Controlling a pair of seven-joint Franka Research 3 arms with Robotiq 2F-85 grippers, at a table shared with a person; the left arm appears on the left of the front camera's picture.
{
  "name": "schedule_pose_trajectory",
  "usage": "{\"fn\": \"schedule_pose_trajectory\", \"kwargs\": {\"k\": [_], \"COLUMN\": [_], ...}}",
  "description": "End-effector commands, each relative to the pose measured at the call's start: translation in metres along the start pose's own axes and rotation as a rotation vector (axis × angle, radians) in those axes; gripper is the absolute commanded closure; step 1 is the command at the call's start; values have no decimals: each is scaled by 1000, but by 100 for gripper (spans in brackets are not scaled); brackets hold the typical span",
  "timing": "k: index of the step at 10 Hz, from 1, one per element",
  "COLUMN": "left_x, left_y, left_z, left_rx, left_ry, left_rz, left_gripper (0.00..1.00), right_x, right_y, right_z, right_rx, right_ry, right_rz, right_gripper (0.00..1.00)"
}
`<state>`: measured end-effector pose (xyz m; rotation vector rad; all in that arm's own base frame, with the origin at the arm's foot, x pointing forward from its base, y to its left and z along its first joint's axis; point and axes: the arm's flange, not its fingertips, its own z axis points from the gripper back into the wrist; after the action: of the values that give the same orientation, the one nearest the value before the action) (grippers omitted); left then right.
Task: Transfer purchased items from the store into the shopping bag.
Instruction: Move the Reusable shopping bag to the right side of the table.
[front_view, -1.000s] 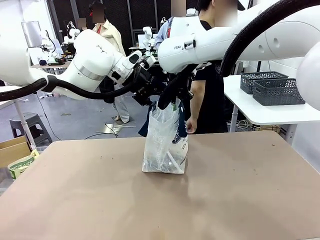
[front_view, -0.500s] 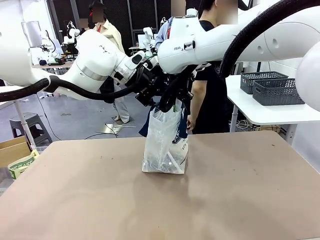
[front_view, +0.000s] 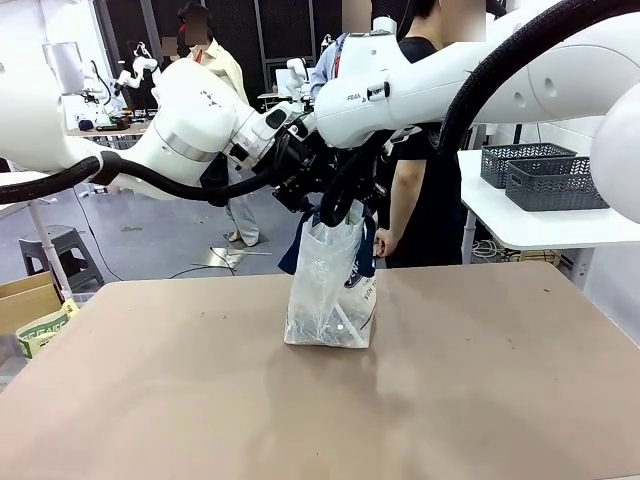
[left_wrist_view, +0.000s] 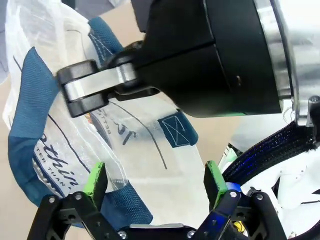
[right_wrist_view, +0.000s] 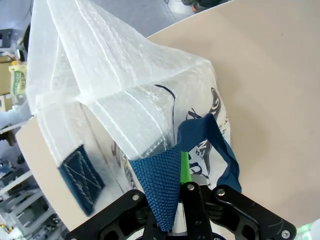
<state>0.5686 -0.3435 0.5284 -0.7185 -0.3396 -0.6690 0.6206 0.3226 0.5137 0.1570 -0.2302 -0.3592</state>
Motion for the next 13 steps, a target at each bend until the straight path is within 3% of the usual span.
{"fn": "schedule_pose_trajectory", "kwargs": {"k": [1,6,7,10,11,13], "left_x": [-10,-12,-13,-6,-3,4], "left_y": [6,14,16,14,19,29], "left_z": [15,31,28,28,25,23], "left_rx": [64,116,127,98,211,305], "left_ry": [-19,-19,3,-7,3,57], "left_rz": [-20,-25,-45,-24,-40,-43], "left_gripper": [0,0,0,0,0,0], "right_x": [2,7,3,3,3,-1], "right_y": [-7,-10,-9,-9,-10,-11], "right_z": [7,12,8,8,10,6], "right_rx": [11,-57,-34,-34,-45,-67], "right_ry": [-9,82,26,26,37,16], "right_rz": [35,193,91,91,118,147], "right_gripper": [100,100,100,100,100,100]}}
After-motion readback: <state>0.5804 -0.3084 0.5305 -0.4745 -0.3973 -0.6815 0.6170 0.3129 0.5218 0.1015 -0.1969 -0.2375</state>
